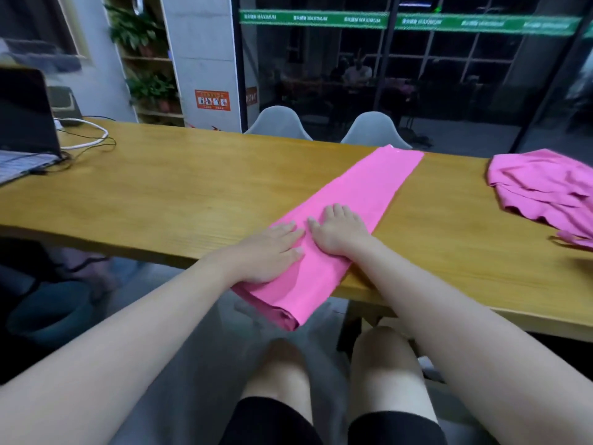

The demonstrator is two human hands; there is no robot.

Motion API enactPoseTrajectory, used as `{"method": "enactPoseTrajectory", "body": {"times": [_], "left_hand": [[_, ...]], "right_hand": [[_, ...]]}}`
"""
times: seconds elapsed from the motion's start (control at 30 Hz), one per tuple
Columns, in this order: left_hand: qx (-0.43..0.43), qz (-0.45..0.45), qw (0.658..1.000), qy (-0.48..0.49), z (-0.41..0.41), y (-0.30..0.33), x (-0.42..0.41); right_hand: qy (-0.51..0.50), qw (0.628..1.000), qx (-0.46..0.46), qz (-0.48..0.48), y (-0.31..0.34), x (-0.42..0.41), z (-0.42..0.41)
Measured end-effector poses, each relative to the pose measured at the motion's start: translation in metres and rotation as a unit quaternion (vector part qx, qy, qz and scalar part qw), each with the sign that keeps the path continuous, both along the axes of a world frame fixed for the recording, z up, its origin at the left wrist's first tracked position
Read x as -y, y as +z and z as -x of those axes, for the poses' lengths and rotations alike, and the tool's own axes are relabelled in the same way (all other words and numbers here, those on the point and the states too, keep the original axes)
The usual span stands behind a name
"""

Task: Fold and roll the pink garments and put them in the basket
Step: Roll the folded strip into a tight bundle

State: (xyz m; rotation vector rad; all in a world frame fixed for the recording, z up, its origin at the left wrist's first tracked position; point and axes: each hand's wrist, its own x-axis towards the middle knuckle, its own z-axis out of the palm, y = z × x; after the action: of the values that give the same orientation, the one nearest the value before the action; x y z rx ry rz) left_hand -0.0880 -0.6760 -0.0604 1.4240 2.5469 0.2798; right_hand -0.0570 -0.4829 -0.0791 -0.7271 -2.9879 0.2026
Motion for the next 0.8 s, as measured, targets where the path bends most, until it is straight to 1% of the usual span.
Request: {"method": "enactPoseTrajectory", "body": {"times": [0.07, 0.17, 0.3, 0.5, 0.7, 0.77, 0.8], "left_hand": [[-0.002, 0.016, 0.999, -0.030, -0.016, 0.002, -0.009], [-0.045, 0.020, 0.997, -0.064, -0.038, 0.000, -0.028], [-0.037, 0.009, 0.998, -0.055, -0.050, -0.006, -0.066], [-0.032, 0.027, 0.998, -0.040, -0.027, -0.007, -0.136], [-0.047, 0.024, 0.998, -0.036, 0.008, -0.013, -0.197], [-0.062, 0.010, 0.997, -0.036, 0.013, -0.015, -0.210], [-0.073, -0.013, 0.997, -0.036, 0.014, -0.016, -0.214]], "right_hand": [[0.043, 0.999, -0.002, -0.006, 0.002, -0.020, -0.023], [0.083, 0.996, 0.014, -0.012, 0.005, -0.054, -0.047], [0.100, 0.994, 0.028, -0.020, 0.006, -0.099, -0.047], [0.110, 0.993, 0.031, -0.002, 0.014, -0.158, -0.022], [0.107, 0.994, 0.021, 0.009, 0.016, -0.215, 0.009], [0.107, 0.994, 0.010, 0.001, 0.018, -0.228, 0.016], [0.106, 0.994, 0.003, -0.007, 0.020, -0.232, 0.018]]}}
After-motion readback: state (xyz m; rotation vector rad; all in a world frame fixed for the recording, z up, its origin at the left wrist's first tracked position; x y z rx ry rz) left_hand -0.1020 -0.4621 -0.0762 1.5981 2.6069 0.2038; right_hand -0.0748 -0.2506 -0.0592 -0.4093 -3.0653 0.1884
